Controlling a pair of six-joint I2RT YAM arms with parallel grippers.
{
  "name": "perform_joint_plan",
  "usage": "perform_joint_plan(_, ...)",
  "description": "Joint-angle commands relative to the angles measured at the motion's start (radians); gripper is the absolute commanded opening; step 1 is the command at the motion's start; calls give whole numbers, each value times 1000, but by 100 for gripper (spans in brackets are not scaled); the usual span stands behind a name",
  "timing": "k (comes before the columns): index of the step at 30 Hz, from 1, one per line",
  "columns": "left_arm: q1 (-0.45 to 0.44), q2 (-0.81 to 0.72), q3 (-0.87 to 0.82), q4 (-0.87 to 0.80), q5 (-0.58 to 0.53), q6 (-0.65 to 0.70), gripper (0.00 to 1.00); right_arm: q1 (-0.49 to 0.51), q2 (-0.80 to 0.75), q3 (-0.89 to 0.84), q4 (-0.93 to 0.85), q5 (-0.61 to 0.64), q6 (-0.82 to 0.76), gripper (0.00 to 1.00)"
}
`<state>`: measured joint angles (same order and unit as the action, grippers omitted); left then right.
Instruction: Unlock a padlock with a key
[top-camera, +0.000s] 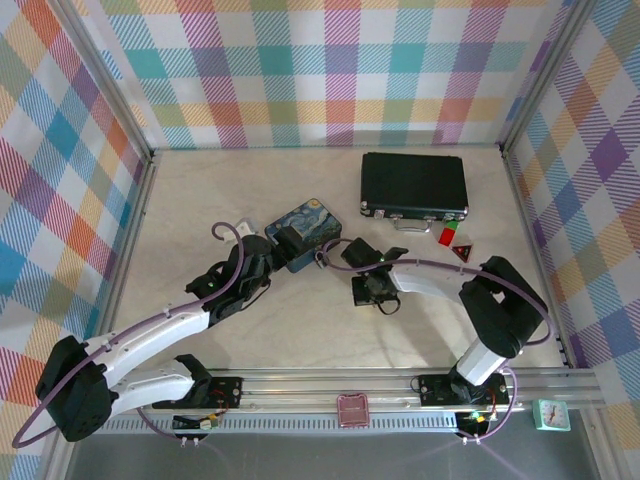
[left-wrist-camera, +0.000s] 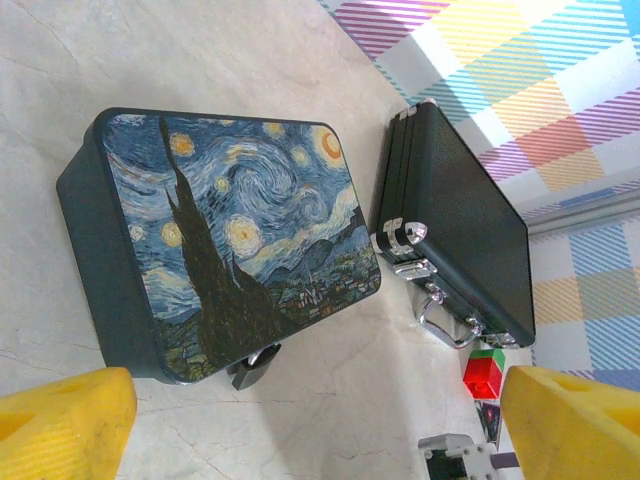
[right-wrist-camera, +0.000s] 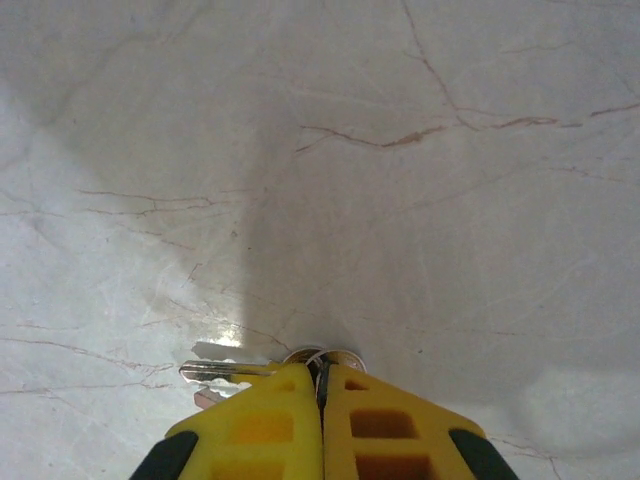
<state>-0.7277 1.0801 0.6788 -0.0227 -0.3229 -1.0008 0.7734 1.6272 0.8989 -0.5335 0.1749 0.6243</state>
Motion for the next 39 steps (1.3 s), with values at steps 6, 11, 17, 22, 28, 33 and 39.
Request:
perform_joint_plan(6,-2,77,-10,153,150,29,93,-126,-128,-84,100,-214,67,0)
perform_joint_plan(11,-41,149,-11,274,202,6,90,-191,-234,-109,166,-283,93,0)
perform_joint_plan(17,-89,234,21,378,253,33,80,-212,-320,-107,226,-315,64,0)
perform_joint_plan(22,-104,295,63,418,309,45,63,-212,-391,-116,314,-355,-26,0)
perform_joint_plan(28,-107,352,103,452,353,58,55,-212,-403,-97,360,-408,-78,0)
perform_joint_plan(33,-107,386,139,450,367,83,49,-212,-402,-108,401,-438,-67,0)
perform_joint_plan(39,-107,423,164,441,384,85,37,-212,-407,-113,404,-445,-70,0)
